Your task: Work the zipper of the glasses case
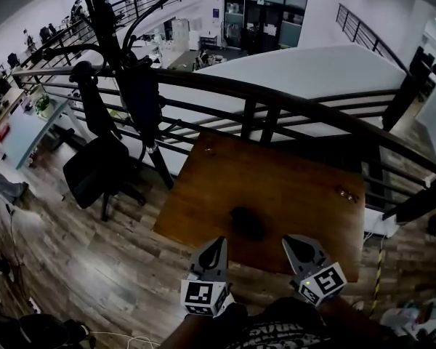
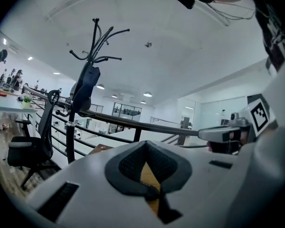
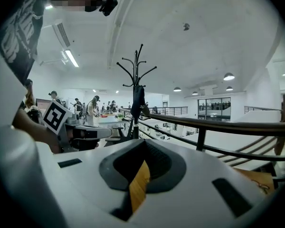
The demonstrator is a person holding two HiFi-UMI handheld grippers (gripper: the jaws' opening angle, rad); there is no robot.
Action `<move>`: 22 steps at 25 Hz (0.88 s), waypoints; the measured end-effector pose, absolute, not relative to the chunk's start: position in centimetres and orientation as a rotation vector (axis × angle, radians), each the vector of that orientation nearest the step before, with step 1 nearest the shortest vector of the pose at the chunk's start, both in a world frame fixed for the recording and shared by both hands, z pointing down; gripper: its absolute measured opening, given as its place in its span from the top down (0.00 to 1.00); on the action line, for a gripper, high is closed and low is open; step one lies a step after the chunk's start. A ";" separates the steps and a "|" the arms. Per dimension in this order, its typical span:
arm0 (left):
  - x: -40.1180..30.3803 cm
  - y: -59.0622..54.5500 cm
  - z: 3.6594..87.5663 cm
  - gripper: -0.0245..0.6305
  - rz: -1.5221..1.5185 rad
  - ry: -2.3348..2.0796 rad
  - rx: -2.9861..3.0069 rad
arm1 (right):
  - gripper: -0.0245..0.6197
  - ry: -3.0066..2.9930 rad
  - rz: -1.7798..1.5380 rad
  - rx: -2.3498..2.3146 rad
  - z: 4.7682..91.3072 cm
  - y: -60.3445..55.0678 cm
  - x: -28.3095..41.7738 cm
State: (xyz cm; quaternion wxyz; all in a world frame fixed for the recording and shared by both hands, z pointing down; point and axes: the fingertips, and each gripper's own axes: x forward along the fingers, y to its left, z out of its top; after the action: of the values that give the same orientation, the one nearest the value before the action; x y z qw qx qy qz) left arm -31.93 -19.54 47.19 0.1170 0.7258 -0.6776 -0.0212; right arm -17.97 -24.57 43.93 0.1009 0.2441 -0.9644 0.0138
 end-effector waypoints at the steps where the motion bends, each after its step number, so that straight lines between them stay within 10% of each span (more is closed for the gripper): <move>1: -31.9 -19.8 48.0 0.95 -0.048 -1.967 2.133 | 0.97 -2.834 0.041 0.728 44.4 -24.6 -17.8; 22: -27.6 -34.2 66.7 0.95 0.348 -1.592 1.973 | 0.97 -2.289 0.244 0.301 73.5 -30.5 -16.7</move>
State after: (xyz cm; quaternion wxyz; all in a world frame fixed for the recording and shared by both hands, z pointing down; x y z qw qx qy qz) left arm -27.61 -34.22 66.75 0.2871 0.7385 -0.5960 0.1304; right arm -16.68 -30.46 73.53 0.3986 0.1189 -0.9043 0.0964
